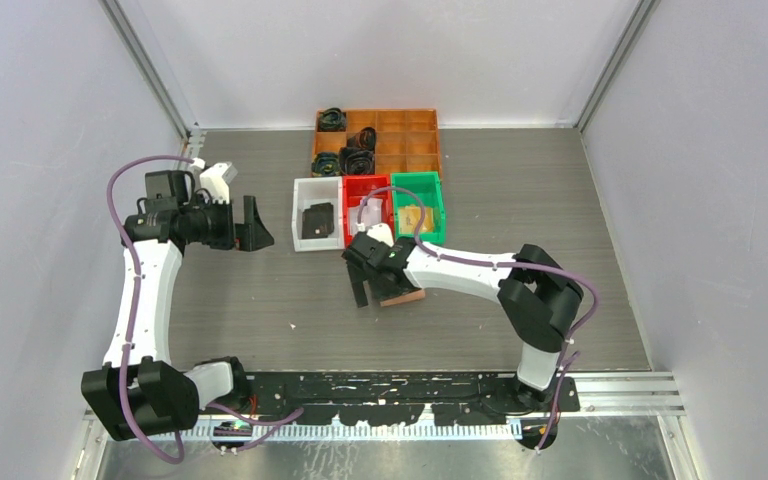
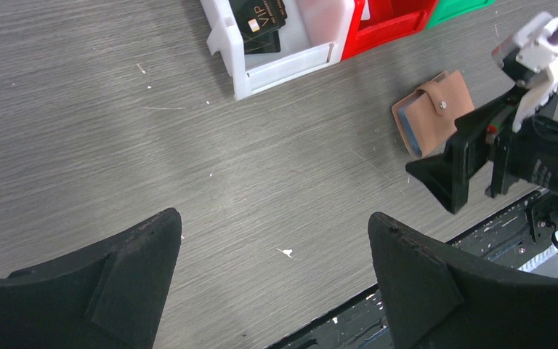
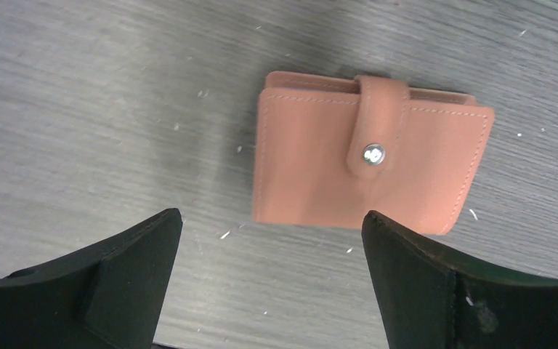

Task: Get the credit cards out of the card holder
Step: Move the card holder to the center of the board, then pick up the card holder from the center of the board.

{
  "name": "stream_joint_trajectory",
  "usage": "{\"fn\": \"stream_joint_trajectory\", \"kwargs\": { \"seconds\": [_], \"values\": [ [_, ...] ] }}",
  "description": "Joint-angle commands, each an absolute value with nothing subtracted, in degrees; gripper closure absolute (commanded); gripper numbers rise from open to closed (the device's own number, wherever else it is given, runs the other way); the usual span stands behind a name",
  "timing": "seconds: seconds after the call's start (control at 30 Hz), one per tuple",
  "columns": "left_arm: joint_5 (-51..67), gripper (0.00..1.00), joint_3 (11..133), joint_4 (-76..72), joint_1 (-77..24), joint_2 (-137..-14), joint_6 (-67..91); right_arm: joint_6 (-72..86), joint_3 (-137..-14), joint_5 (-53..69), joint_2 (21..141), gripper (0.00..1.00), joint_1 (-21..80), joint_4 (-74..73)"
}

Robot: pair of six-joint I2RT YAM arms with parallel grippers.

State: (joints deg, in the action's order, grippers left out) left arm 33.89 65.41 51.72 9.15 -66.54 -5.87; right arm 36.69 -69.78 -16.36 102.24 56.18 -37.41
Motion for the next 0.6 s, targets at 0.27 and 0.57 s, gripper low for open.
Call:
{"fn": "stream_joint_trajectory", "kwargs": {
  "seconds": [0.27, 0.57],
  "values": [
    [34.8, 0.00, 68.2, 51.5, 9.1, -64.8, -5.9, 54.4, -70.6, -21.2, 89.0, 0.00, 56.2, -48.6],
    [35.8, 0.00, 68.6, 51.6, 9.1, -64.6, -5.4, 84.5, -60.7, -23.0, 86.7, 0.00, 55.7, -41.4]
  ]
}}
